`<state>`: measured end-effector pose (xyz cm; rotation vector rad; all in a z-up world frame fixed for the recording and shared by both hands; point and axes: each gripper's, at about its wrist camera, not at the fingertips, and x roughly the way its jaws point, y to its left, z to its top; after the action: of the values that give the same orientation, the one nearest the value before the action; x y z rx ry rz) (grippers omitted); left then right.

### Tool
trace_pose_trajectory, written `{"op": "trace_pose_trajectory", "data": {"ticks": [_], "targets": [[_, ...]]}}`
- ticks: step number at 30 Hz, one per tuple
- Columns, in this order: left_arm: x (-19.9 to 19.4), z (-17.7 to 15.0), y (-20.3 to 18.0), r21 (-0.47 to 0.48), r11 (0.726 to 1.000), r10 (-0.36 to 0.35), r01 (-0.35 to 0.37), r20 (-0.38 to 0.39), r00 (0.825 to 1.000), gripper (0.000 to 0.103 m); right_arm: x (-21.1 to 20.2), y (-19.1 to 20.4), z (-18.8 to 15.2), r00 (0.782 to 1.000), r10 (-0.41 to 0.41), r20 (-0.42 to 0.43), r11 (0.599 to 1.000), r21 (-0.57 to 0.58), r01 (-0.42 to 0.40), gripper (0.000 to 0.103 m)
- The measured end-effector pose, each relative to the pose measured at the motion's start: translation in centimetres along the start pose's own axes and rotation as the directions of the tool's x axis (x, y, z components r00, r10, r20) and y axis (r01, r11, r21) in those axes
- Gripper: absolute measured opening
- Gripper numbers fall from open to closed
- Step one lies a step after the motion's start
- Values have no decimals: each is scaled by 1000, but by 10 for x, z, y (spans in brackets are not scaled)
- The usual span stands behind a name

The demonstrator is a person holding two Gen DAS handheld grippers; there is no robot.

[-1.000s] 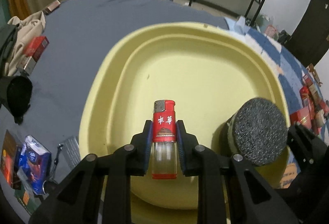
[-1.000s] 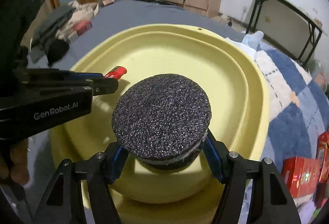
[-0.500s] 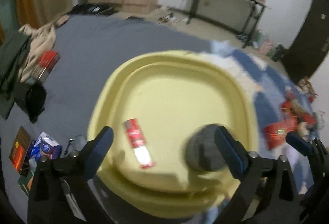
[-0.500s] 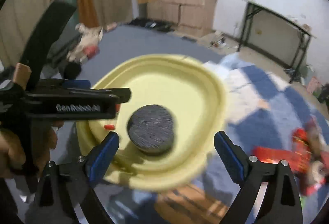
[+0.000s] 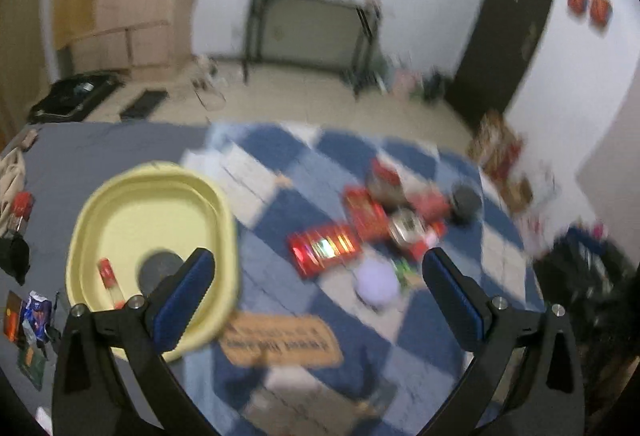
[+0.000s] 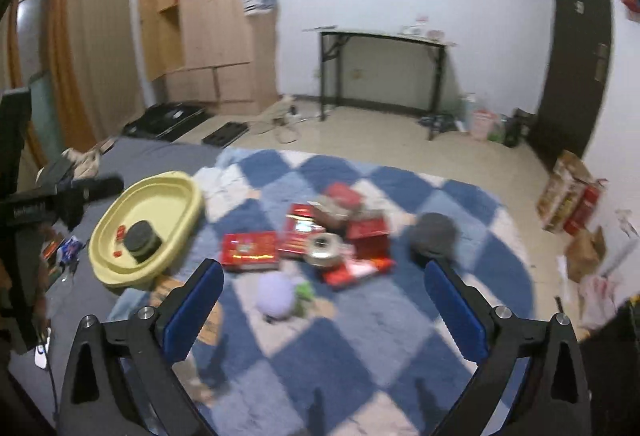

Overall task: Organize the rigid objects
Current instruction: 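Grasp the red cigarette box with the left tool while the right tool grasps the second black puck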

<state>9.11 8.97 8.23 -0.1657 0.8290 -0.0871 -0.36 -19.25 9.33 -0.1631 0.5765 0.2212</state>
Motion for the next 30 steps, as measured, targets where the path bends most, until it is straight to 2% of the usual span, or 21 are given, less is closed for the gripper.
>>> {"op": "trace_pose_trajectory", "data": {"ticks": [1,3,5,7,9,12,14,17,22,24,26,30], "targets": [[4,3,-14,13,1000,-8,8,-25,1000,103,-6,-6,-4,1000,-13,7,1000,10,13,103],[4,6,-31,13,1000,-18,19,-16,1000,103,-18,-24,-15,999,-31,11,999,42,31,103],[3,12,-47,9,1000,22,-22,6,1000,103,-22,-40,-26,999,-33,14,994,104,32,103],[1,19,-60,-1,1000,27,-27,15,1000,103,-26,-55,-33,999,-33,13,986,166,30,103],[1,23,-64,10,1000,14,-14,50,999,103,-26,-67,-38,1000,-28,8,980,199,26,103],[9,8,-58,41,999,28,-31,77,997,103,-20,-80,-42,999,-30,-18,980,196,33,103],[25,-6,-44,56,998,26,-29,41,999,103,-14,-84,-44,999,-42,-33,983,179,48,103],[53,-21,-18,29,999,29,-28,-31,999,103,15,-86,-45,997,-29,-69,980,197,43,103],[88,-37,6,48,999,27,-24,-65,998,103,65,-88,-48,996,-3,-88,980,197,20,103],[105,-35,9,43,998,47,-43,-92,995,103,82,-94,-46,996,-23,-88,982,187,39,103],[124,-32,13,13,998,67,-66,-110,992,103,100,-110,-38,992,-76,-101,973,208,96,103],[165,-24,17,-100,991,64,-86,-206,977,103,139,-142,-18,984,-137,-113,954,253,162,103]]}}
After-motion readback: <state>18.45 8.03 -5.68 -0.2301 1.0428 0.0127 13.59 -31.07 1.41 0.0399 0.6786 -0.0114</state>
